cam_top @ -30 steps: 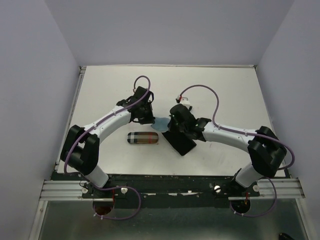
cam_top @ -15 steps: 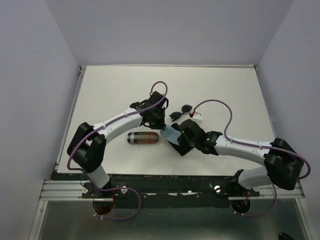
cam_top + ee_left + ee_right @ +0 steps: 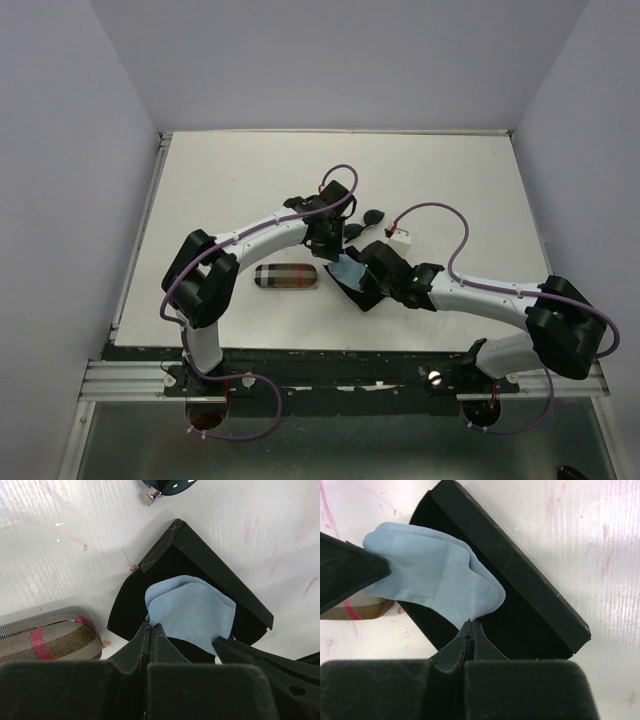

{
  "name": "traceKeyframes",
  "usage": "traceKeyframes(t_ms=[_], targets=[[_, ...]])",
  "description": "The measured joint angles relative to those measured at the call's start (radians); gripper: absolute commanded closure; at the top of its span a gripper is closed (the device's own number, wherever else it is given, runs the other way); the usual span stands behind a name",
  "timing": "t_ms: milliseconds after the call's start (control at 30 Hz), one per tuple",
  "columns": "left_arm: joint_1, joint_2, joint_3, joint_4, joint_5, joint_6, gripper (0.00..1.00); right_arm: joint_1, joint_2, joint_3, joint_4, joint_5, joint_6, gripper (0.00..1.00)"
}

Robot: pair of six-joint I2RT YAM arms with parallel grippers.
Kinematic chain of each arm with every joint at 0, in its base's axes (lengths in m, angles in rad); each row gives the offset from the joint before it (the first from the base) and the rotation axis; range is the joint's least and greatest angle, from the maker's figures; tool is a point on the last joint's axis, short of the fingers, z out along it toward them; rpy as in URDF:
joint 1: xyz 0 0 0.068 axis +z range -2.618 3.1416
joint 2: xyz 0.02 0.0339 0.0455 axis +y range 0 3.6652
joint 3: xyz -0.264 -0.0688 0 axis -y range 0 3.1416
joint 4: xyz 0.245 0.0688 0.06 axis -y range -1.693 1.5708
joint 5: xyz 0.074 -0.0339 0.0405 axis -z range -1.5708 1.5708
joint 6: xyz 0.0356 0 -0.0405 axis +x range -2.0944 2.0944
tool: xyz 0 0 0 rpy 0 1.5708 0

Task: Organize the sunglasses

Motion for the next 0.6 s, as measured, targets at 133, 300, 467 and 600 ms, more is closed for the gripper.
traceKeyframes(t_ms=[133,300,467,600], targets=[[-0.006,0.022,0.025,-0.031,-0.006,0.007,1.0,0.0,0.014,-0.014,0.0,0.0,0.019,0.99],[-0.011,0.055,0.055,-0.048,-0.008,0.018,1.0,0.0,0.023,-0.039,-0.008,0.005,0.043,0.99],[-0.015,0.1,0.108,-0.09,-0.007,0.03,1.0,0.0,0.023,-0.04,-0.019,0.026,0.055,0.99],[-0.021,0.133,0.148,-0.101,-0.008,0.037,1.0,0.0,0.023,-0.04,-0.035,0.039,0.064,0.99]])
